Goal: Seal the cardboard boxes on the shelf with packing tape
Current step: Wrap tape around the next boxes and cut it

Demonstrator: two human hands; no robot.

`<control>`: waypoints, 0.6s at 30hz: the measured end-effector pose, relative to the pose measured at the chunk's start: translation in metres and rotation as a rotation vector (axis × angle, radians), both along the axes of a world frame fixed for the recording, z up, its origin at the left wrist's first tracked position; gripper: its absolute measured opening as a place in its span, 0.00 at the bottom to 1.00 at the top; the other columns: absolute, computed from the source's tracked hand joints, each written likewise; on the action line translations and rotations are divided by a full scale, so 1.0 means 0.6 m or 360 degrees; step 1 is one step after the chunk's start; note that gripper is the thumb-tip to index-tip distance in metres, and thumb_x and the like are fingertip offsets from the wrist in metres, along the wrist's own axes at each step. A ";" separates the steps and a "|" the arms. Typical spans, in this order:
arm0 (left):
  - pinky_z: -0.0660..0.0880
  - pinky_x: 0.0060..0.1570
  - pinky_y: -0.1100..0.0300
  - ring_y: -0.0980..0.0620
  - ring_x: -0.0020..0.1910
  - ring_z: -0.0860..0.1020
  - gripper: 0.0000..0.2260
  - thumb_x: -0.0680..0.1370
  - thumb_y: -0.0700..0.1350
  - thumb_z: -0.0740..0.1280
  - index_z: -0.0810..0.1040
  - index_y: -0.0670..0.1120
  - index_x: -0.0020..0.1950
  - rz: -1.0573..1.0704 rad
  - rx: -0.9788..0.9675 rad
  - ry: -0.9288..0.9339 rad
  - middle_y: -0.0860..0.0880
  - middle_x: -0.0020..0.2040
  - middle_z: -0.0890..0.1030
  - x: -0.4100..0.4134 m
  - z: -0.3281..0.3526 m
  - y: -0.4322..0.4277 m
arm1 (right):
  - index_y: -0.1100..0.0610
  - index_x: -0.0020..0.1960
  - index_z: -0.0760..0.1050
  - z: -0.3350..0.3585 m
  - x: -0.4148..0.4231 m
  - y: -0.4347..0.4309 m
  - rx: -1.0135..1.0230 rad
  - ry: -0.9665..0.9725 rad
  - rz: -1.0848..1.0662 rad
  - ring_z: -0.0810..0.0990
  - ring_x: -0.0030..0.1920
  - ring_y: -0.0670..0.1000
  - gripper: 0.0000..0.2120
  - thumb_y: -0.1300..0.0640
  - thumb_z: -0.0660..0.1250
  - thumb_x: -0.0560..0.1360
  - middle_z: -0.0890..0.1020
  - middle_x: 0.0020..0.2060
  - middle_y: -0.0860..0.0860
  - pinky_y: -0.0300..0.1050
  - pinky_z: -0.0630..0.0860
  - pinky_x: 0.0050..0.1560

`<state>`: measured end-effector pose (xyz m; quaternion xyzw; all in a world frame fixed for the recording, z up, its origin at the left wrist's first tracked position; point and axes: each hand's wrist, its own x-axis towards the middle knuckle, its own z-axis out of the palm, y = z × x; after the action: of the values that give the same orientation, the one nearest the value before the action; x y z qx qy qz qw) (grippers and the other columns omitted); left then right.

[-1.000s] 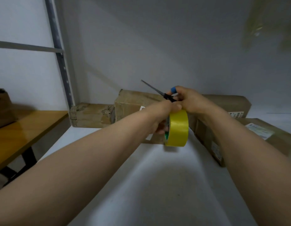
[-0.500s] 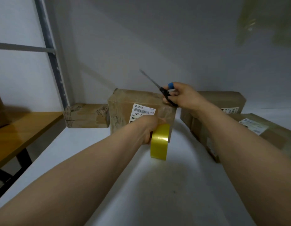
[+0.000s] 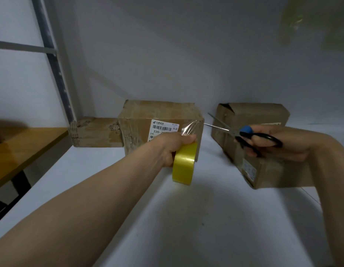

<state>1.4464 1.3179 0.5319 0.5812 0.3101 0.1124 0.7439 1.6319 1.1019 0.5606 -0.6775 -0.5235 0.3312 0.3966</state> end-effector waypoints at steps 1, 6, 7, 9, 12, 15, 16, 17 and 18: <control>0.81 0.46 0.44 0.42 0.47 0.83 0.11 0.76 0.40 0.74 0.80 0.43 0.57 -0.0005 0.0003 0.0010 0.42 0.51 0.85 -0.002 0.000 0.002 | 0.58 0.50 0.77 0.005 0.004 -0.001 -0.0055 -0.0082 0.0008 0.71 0.41 0.55 0.25 0.40 0.78 0.65 0.73 0.40 0.59 0.46 0.69 0.45; 0.81 0.45 0.44 0.41 0.50 0.85 0.17 0.75 0.39 0.76 0.79 0.42 0.62 -0.0035 0.0045 0.0067 0.41 0.52 0.86 -0.003 0.000 0.009 | 0.55 0.46 0.79 0.022 0.013 0.015 -0.0232 -0.0194 0.0057 0.73 0.39 0.50 0.29 0.36 0.82 0.59 0.75 0.36 0.55 0.41 0.71 0.43; 0.81 0.45 0.44 0.40 0.51 0.85 0.17 0.74 0.39 0.76 0.79 0.42 0.62 -0.0031 0.0050 0.0070 0.41 0.53 0.86 -0.003 0.001 0.009 | 0.55 0.47 0.80 0.026 0.012 0.022 -0.0255 -0.0187 0.0077 0.73 0.39 0.50 0.29 0.36 0.82 0.58 0.75 0.37 0.55 0.42 0.71 0.44; 0.81 0.44 0.45 0.41 0.52 0.85 0.18 0.74 0.39 0.76 0.79 0.42 0.63 -0.0042 0.0060 0.0073 0.41 0.54 0.86 -0.003 0.001 0.009 | 0.56 0.49 0.80 0.032 0.009 0.037 -0.0300 -0.0191 0.0097 0.74 0.39 0.49 0.31 0.36 0.82 0.57 0.76 0.36 0.54 0.42 0.71 0.44; 0.82 0.43 0.45 0.41 0.51 0.85 0.18 0.74 0.40 0.76 0.79 0.43 0.63 -0.0061 0.0081 0.0091 0.41 0.53 0.86 -0.003 0.001 0.011 | 0.53 0.49 0.81 0.037 0.004 0.060 -0.0328 -0.0217 0.0096 0.74 0.37 0.46 0.31 0.34 0.82 0.56 0.78 0.36 0.52 0.40 0.68 0.39; 0.82 0.41 0.46 0.42 0.48 0.85 0.17 0.74 0.40 0.76 0.80 0.43 0.62 -0.0066 0.0109 0.0096 0.42 0.51 0.86 -0.005 0.002 0.013 | 0.52 0.48 0.81 0.037 0.000 0.082 -0.0307 -0.0235 0.0132 0.75 0.36 0.45 0.31 0.33 0.81 0.55 0.79 0.36 0.51 0.40 0.67 0.38; 0.82 0.40 0.47 0.43 0.46 0.85 0.16 0.74 0.40 0.76 0.80 0.43 0.61 -0.0067 0.0112 0.0093 0.42 0.50 0.86 -0.004 0.002 0.013 | 0.53 0.49 0.80 0.036 0.000 0.089 -0.0289 -0.0222 0.0138 0.75 0.36 0.45 0.32 0.33 0.82 0.55 0.79 0.36 0.51 0.38 0.69 0.37; 0.82 0.39 0.47 0.44 0.44 0.85 0.14 0.75 0.40 0.76 0.80 0.43 0.60 -0.0068 0.0113 0.0091 0.42 0.50 0.86 -0.005 0.003 0.012 | 0.54 0.49 0.80 0.034 0.000 0.095 -0.0269 -0.0203 0.0145 0.75 0.36 0.46 0.34 0.34 0.82 0.54 0.79 0.35 0.52 0.37 0.70 0.37; 0.82 0.40 0.47 0.44 0.44 0.85 0.14 0.75 0.40 0.75 0.80 0.43 0.60 -0.0073 0.0110 0.0089 0.42 0.50 0.86 -0.006 0.003 0.011 | 0.56 0.50 0.79 0.029 0.001 0.100 -0.0252 -0.0180 0.0146 0.75 0.36 0.46 0.34 0.35 0.83 0.54 0.79 0.35 0.52 0.37 0.71 0.37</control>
<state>1.4429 1.3245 0.5339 0.6165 0.3133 0.0898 0.7167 1.6327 1.1620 0.5780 -0.6996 -0.5478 0.3506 0.2961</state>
